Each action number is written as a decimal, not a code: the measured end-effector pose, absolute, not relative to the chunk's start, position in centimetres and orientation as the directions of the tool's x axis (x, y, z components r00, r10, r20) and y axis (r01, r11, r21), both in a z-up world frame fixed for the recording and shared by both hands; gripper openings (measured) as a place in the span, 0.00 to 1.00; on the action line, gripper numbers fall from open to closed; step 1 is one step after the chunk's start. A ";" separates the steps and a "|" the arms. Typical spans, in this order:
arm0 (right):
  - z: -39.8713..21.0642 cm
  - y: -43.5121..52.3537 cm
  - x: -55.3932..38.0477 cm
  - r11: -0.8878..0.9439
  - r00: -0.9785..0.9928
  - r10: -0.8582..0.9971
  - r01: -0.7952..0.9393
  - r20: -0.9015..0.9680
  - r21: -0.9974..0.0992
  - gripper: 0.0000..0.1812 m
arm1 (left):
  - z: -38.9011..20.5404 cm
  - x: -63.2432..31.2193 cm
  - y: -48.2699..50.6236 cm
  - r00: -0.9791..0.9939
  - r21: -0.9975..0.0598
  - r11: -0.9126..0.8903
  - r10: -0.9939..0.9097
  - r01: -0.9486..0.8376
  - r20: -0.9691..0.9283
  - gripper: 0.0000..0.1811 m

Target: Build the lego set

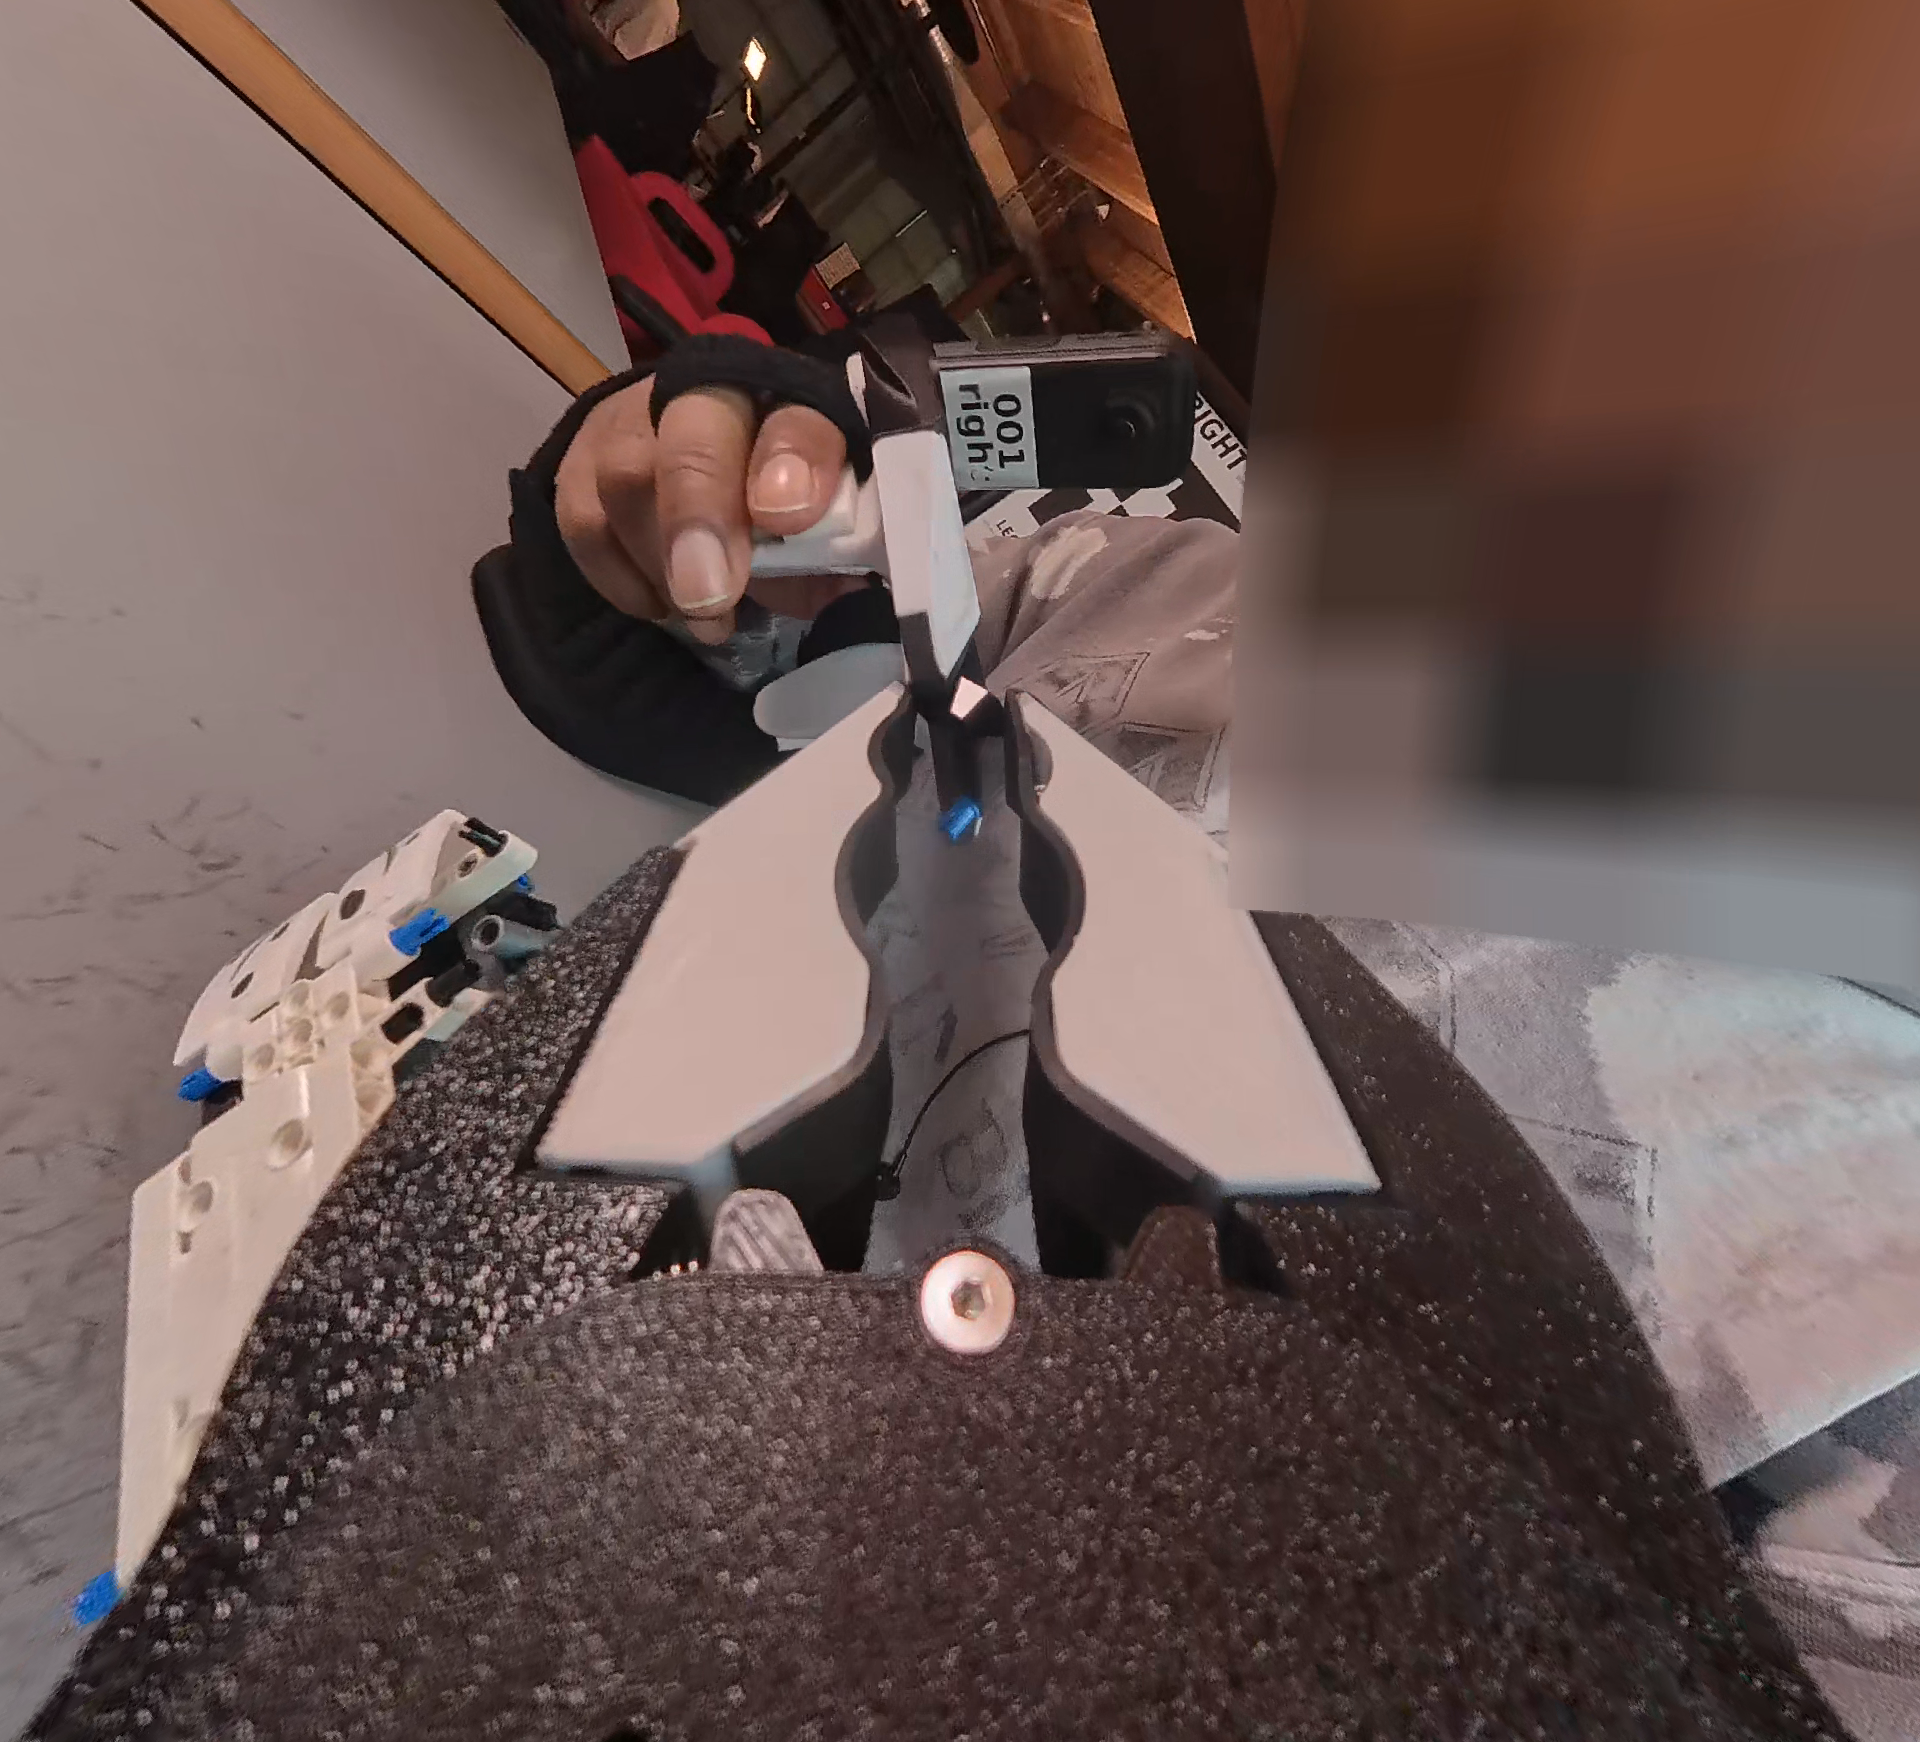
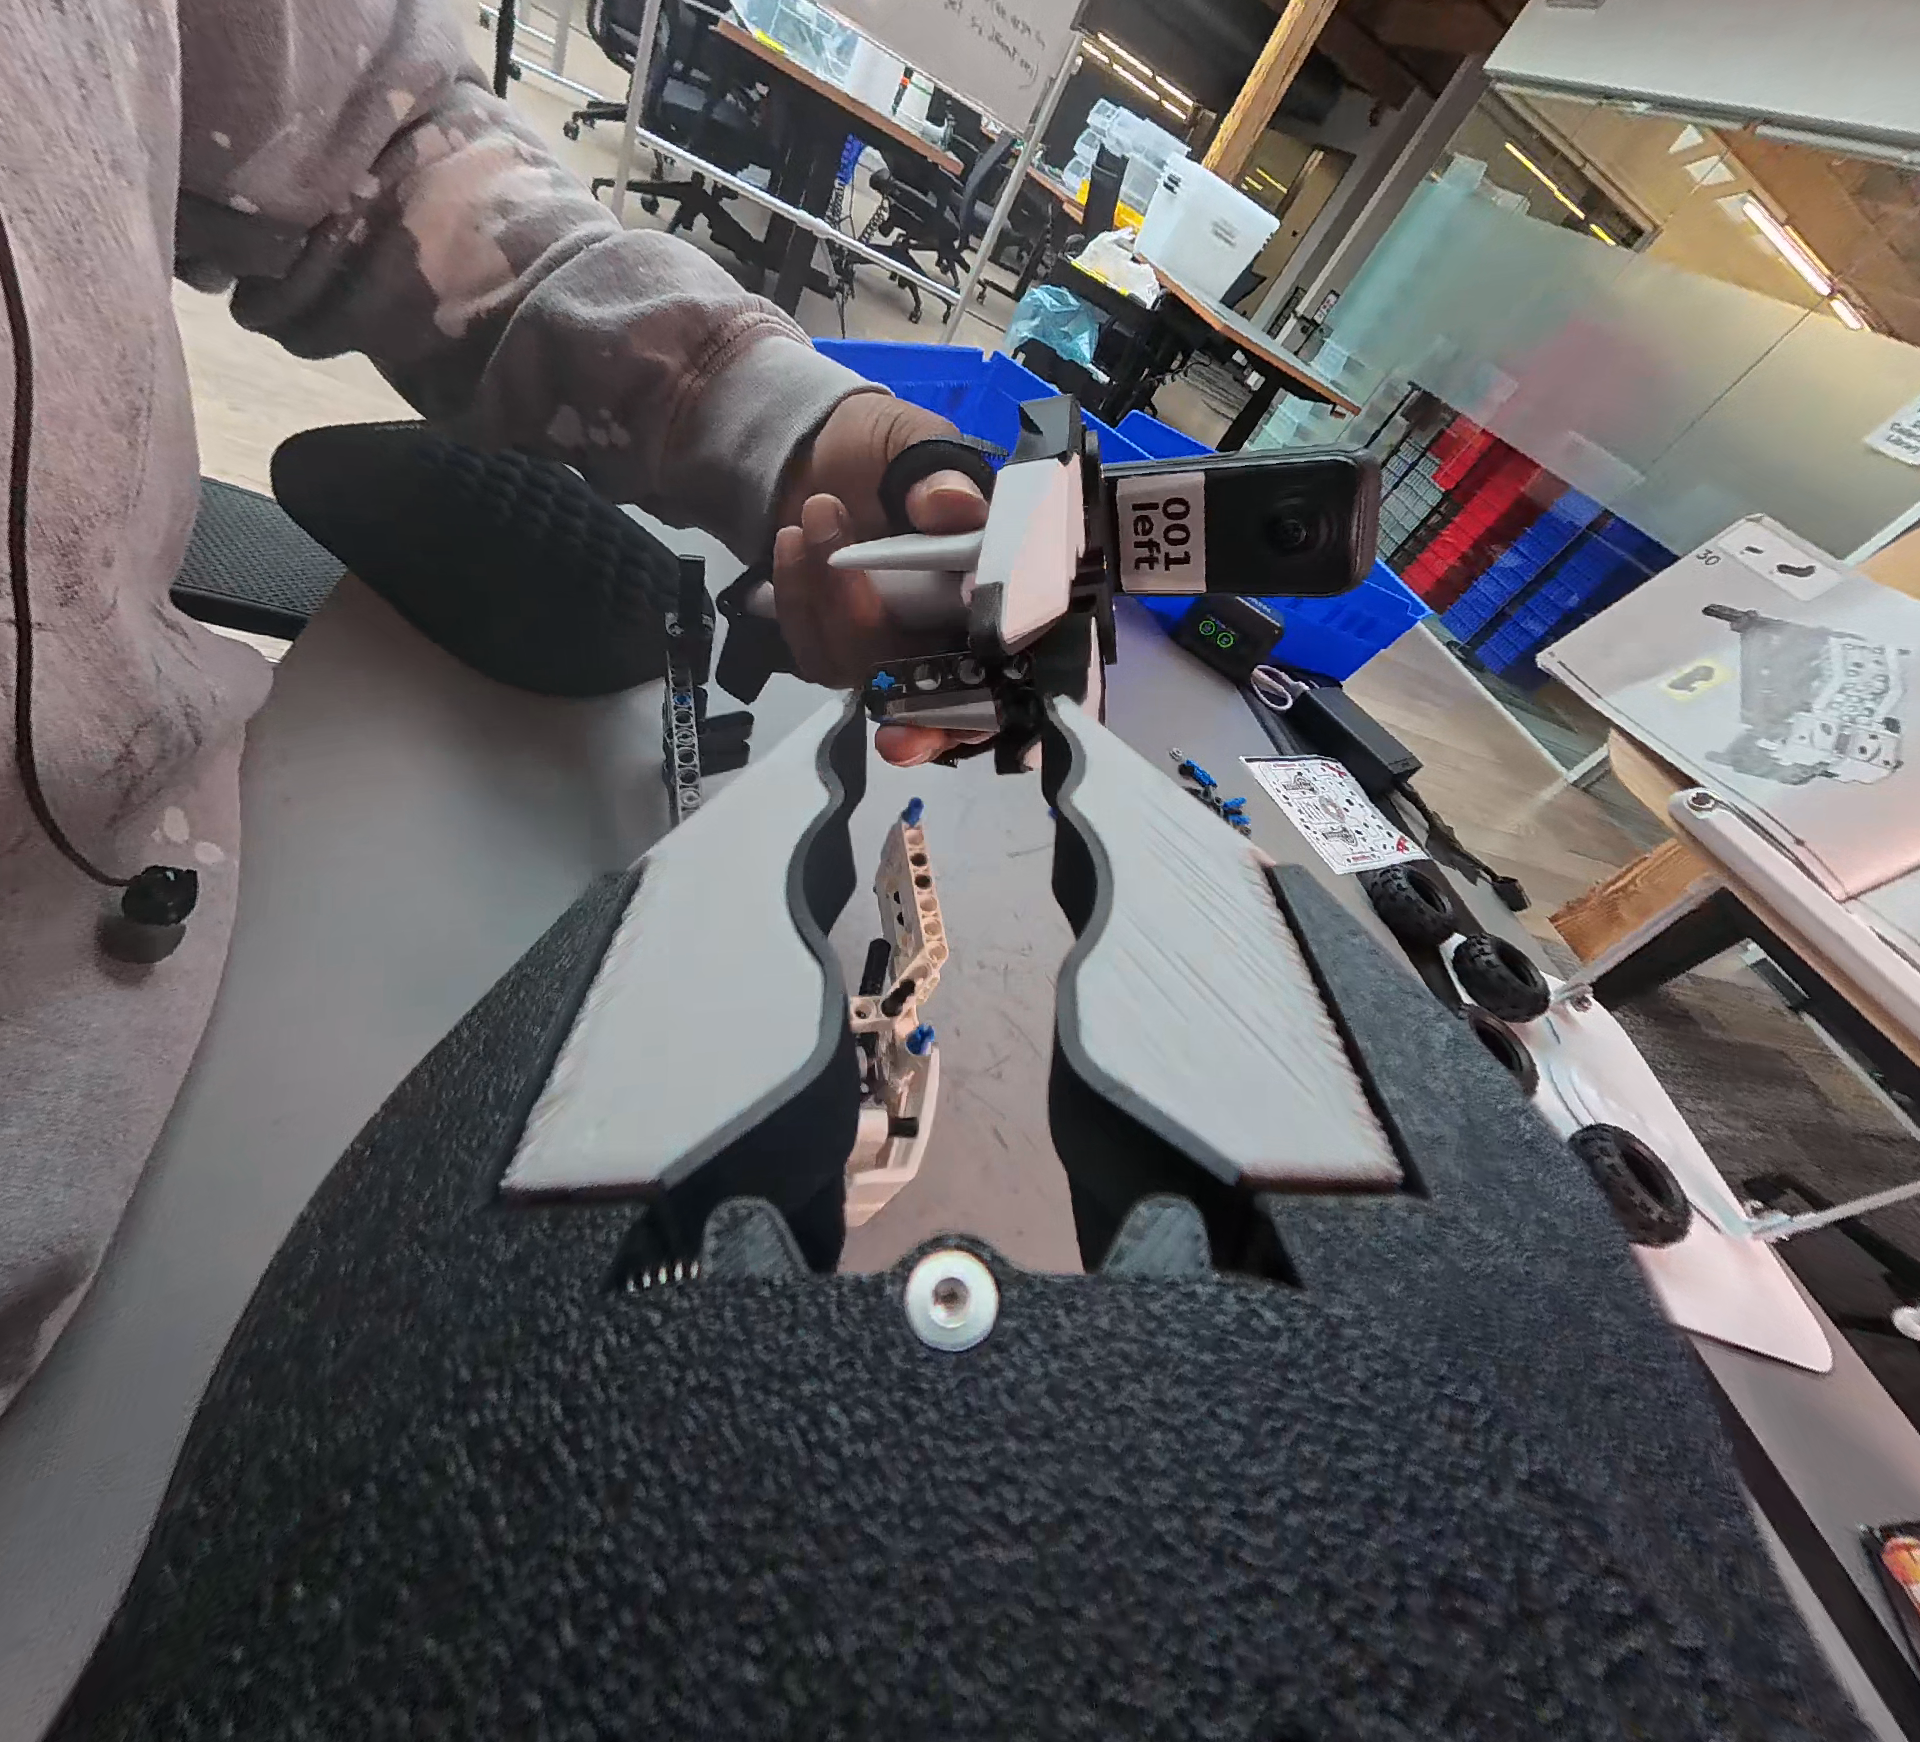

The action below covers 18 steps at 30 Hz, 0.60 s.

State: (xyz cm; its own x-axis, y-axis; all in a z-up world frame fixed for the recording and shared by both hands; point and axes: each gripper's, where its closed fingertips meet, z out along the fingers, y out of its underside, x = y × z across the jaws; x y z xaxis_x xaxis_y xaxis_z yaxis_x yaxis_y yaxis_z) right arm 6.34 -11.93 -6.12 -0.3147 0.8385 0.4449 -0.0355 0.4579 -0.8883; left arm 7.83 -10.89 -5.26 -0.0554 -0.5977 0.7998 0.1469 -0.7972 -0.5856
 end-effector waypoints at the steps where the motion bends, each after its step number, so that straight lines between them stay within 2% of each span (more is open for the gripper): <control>1: -6.4 -11.6 6.2 0.471 -0.306 0.837 -0.018 0.454 -0.882 0.18 | -5.5 7.7 -10.6 -0.030 -0.589 -0.794 -0.599 0.150 0.800 0.09; 8: -8.4 -9.5 5.8 0.583 -0.259 0.801 0.132 0.539 -0.802 0.18 | -8.0 6.3 -9.2 0.284 -0.634 -0.768 -0.589 0.096 0.756 0.11; 12: -8.8 -9.9 5.5 0.585 -0.275 0.797 0.129 0.538 -0.801 0.18 | -8.2 6.7 -9.4 0.299 -0.621 -0.779 -0.574 0.088 0.762 0.05; 18: -10.1 -10.2 5.9 0.597 -0.304 0.787 0.153 0.537 -0.788 0.19 | -9.6 7.0 -9.5 0.323 -0.579 -0.811 -0.528 0.080 0.785 0.04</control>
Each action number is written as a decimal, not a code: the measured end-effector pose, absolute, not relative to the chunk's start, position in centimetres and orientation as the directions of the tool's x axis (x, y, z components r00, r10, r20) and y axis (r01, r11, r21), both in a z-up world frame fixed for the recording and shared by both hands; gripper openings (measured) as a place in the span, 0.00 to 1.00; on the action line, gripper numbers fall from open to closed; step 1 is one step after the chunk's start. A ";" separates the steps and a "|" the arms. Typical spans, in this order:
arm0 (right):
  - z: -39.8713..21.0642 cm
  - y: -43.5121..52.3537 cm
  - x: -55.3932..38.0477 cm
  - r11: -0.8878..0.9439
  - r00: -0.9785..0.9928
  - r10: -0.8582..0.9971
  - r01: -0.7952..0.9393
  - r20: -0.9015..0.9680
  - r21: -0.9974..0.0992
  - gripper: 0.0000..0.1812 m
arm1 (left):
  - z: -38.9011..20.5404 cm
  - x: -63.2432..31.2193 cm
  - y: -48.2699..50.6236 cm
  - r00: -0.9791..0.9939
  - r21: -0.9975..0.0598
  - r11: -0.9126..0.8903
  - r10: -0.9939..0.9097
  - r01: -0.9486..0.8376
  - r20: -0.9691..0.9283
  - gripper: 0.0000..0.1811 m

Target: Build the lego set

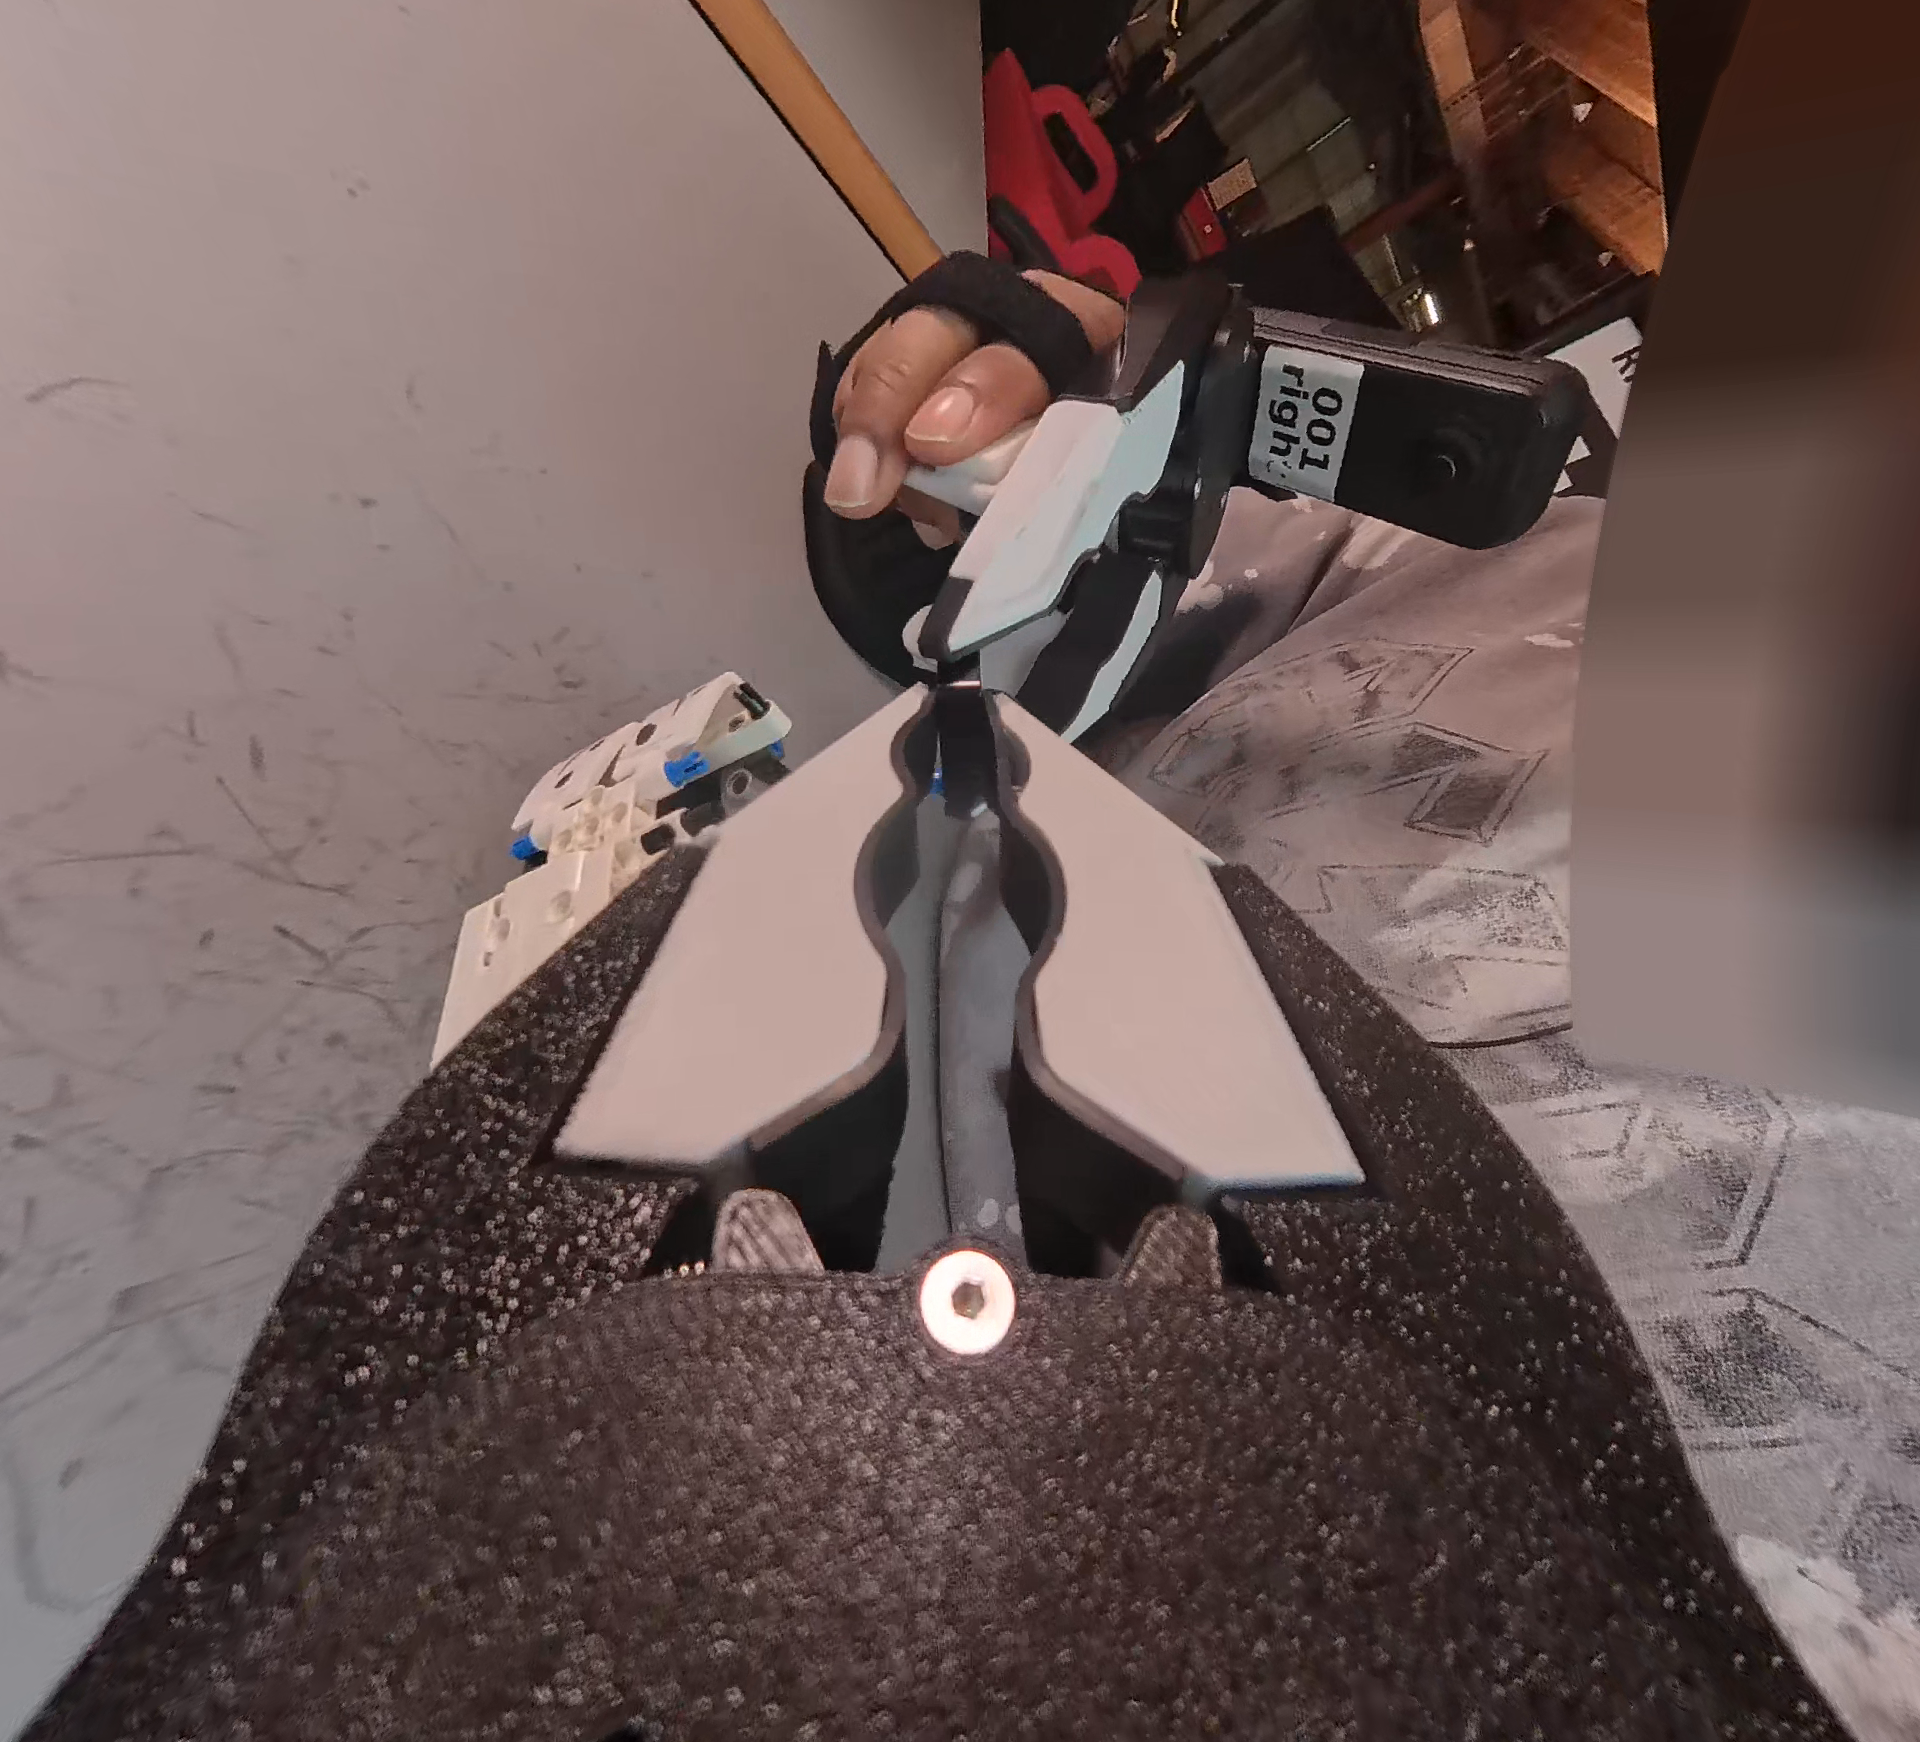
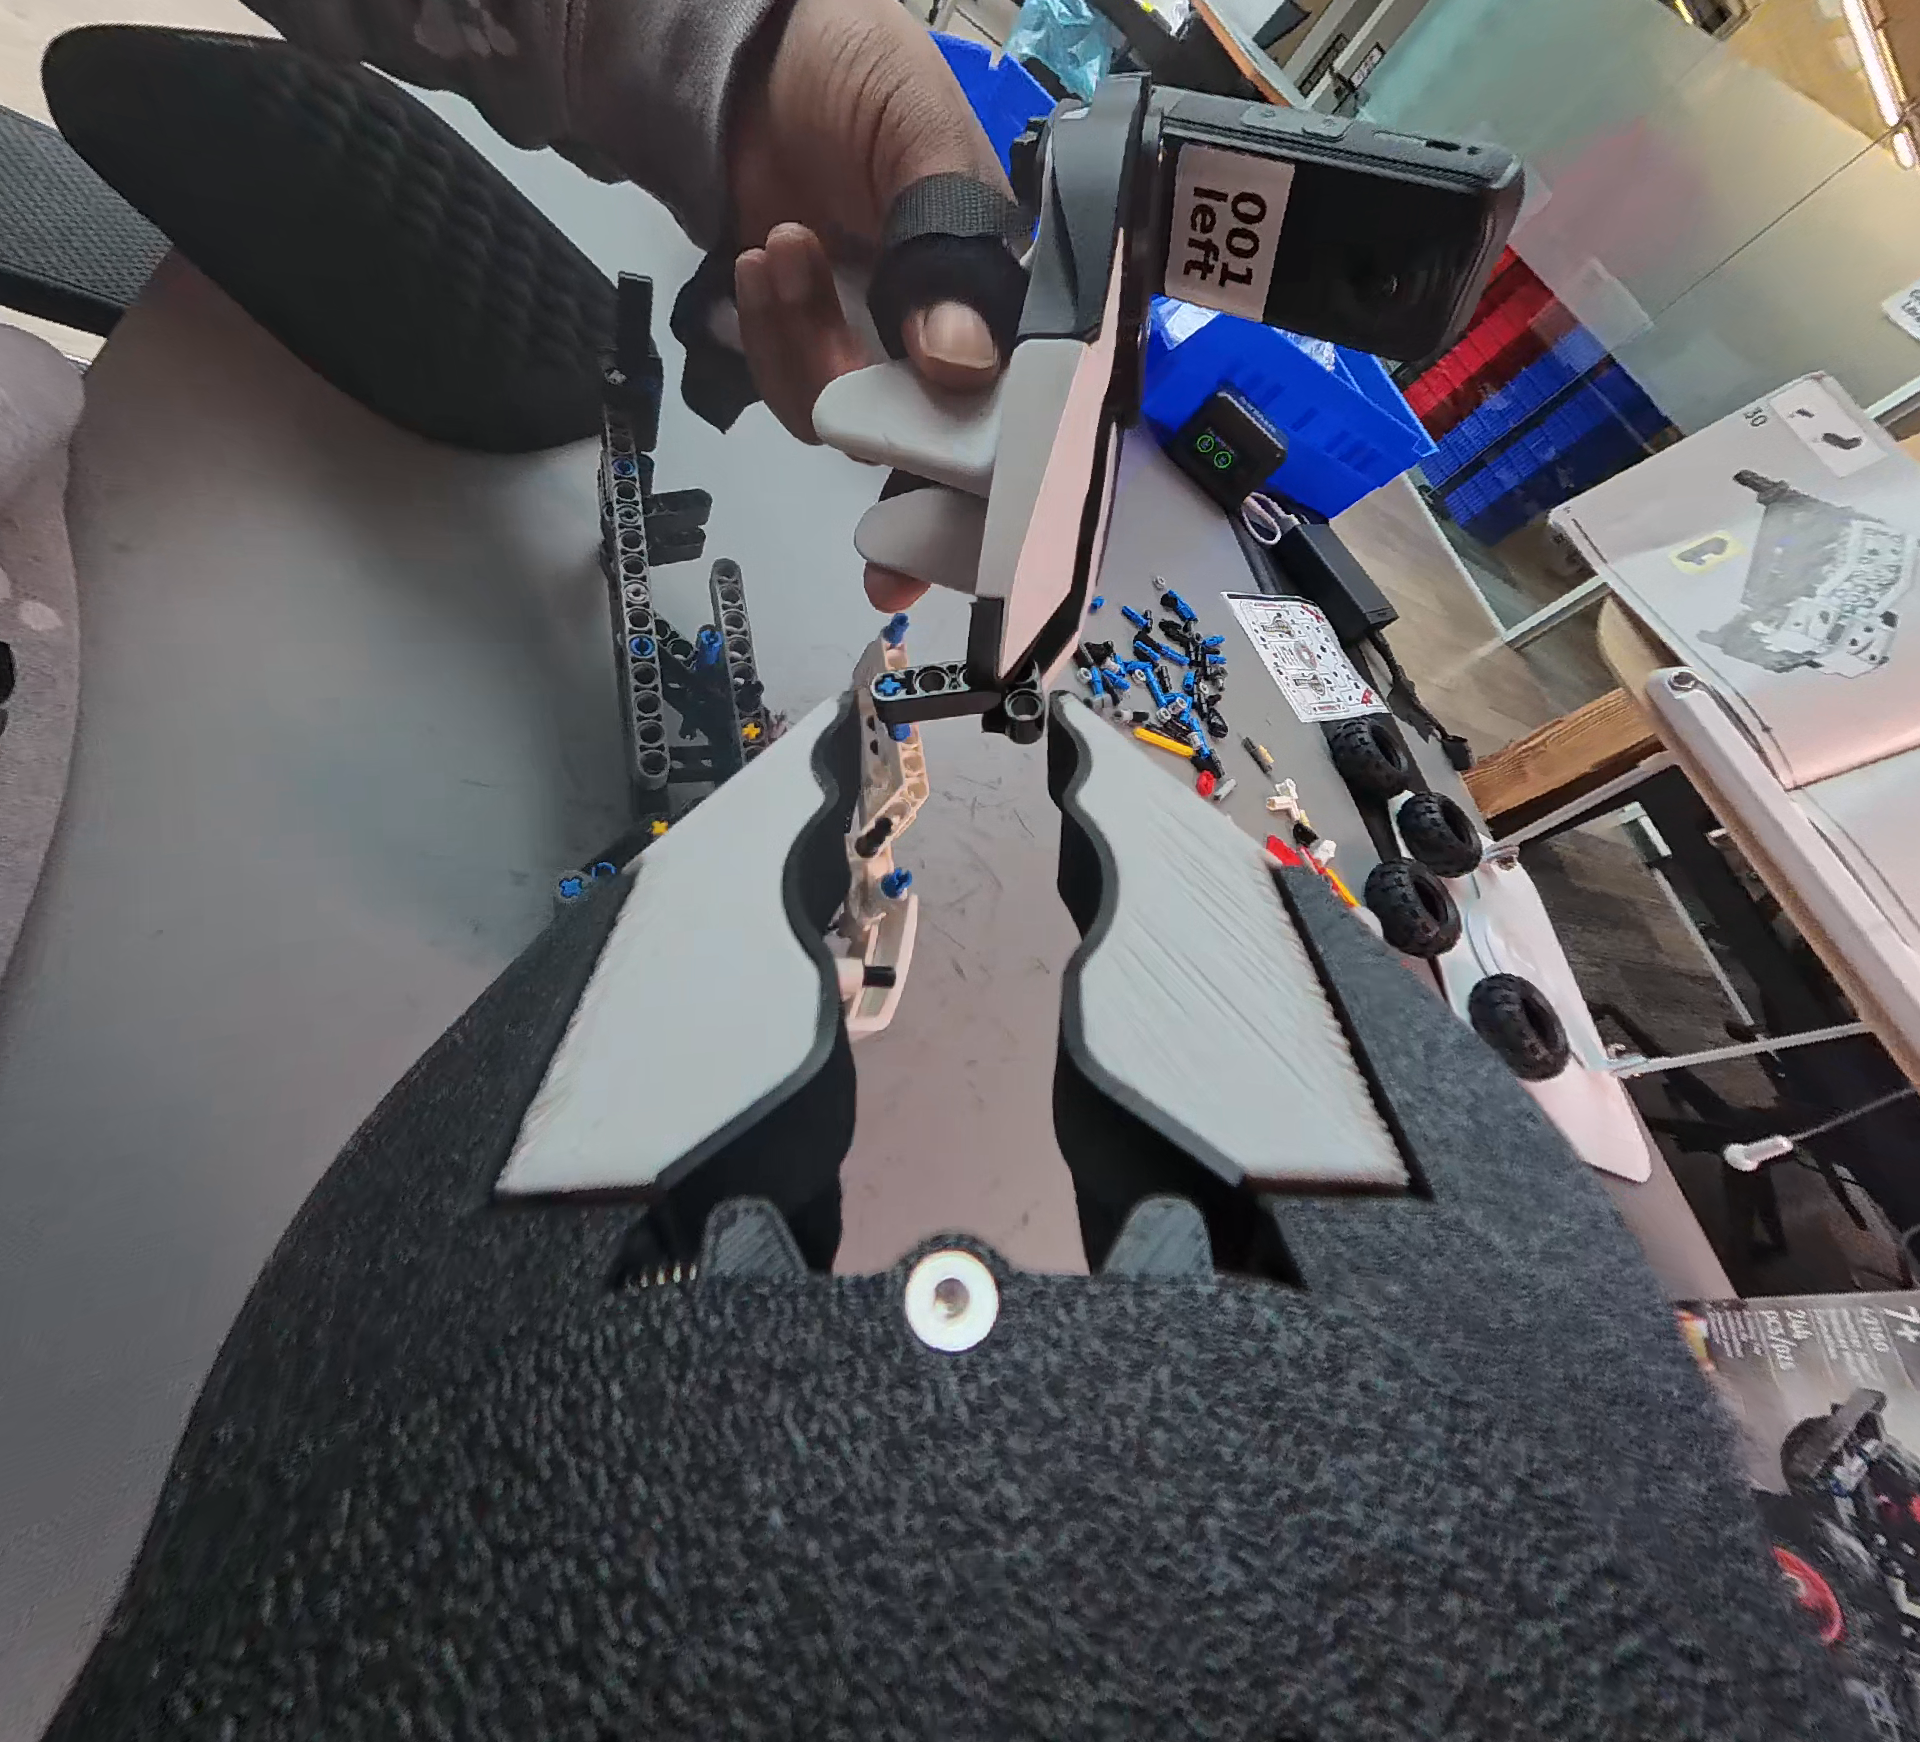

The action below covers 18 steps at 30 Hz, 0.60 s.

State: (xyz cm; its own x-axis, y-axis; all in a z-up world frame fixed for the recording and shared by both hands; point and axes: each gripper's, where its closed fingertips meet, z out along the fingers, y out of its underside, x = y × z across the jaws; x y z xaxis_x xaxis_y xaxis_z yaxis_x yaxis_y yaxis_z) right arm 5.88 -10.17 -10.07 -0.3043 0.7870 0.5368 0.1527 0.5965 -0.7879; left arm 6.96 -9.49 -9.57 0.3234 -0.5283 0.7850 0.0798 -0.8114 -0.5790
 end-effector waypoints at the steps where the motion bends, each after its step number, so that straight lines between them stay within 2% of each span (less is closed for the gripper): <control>1: -10.2 -10.2 5.9 0.592 -0.305 0.790 0.154 0.532 -0.791 0.20 | -9.7 7.0 -9.6 0.323 -0.572 -0.817 -0.522 0.076 0.789 0.04; 18: -10.1 -8.8 5.5 0.541 -0.221 0.835 0.159 0.505 -0.826 0.19 | -9.5 7.1 -8.1 0.301 -0.536 -0.822 -0.470 0.191 0.830 0.03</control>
State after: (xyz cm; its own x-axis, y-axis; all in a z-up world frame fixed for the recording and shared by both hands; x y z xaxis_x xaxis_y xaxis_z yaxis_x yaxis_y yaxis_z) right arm 5.48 -8.83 -10.10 -0.2206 0.8346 0.5048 0.1589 0.5414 -0.8256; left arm 7.14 -8.06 -9.52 0.3009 -0.4703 0.8296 0.1913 -0.8225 -0.5357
